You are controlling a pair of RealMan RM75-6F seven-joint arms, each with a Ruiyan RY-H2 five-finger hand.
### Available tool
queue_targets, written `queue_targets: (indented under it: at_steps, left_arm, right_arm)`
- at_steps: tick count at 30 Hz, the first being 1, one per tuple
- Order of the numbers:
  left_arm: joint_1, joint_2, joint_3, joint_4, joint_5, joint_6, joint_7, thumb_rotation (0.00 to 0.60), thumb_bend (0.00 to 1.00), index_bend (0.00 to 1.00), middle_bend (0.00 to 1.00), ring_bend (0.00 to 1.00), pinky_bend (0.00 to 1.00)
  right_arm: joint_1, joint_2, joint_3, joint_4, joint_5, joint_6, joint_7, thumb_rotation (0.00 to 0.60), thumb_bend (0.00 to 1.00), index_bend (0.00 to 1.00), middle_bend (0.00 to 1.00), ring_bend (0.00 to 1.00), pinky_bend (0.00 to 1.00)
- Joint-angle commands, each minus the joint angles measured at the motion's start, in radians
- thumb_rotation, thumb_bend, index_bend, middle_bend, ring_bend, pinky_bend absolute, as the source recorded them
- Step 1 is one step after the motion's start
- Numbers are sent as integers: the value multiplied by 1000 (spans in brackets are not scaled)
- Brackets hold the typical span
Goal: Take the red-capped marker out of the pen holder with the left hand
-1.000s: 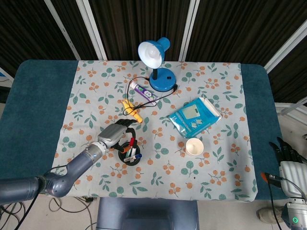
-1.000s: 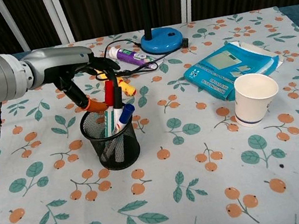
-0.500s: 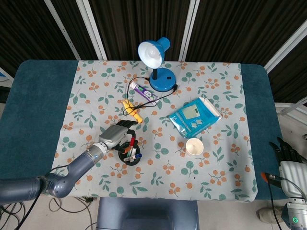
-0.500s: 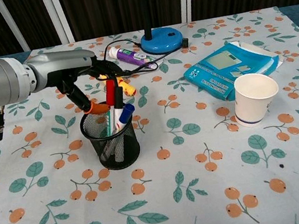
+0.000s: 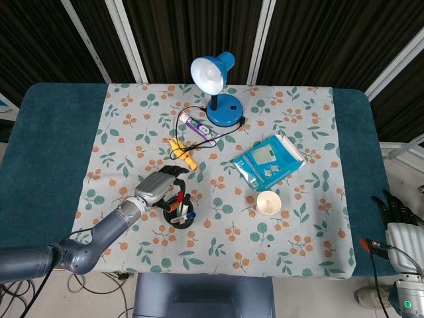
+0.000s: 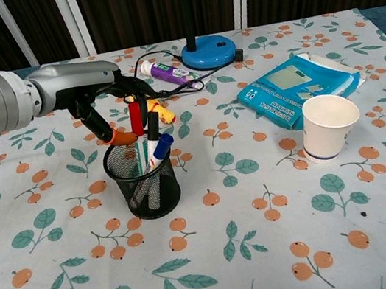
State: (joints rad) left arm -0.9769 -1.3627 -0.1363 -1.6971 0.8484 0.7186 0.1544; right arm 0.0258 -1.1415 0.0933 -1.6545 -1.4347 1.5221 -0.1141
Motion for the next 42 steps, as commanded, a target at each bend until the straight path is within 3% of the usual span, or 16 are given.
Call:
queue_targets:
  at_steps: [1,8,17,25,37,42]
  left_arm:
    - [1,11,-5,-16,5,3,-6,600,403,552,90,0,0]
    - [24,87,-37,-105,38,26,-50,600,418,553,90,0,0]
    - [101,261,-82,-281,145,110,-120,600,418,553,90,0,0]
    - [181,384,-91,-306,214,141,-217,600,417,552,91,0,0]
    - [292,346,20,-175,360,145,-299,600,417,547,91,0,0]
    - [298,293,35,-111,373,117,-336,600,417,540,91,0,0]
  right_arm:
    - [0,0,0,0,0,0,0,600,164,149,51,100,182]
    - [0,0,-1,0,-1,1,0,600,164,149,51,100,182]
    - [-2,-3,0,0,2,3,-9,600,163,149,51,100,182]
    - [-1,-4,1,-1,4,2,-11,600,164,149,51,100,182]
    - [-1,-5,2,-2,7,2,-13,600,164,149,51,100,182]
    - [-2,-4,2,-2,5,3,-13,600,164,149,51,100,182]
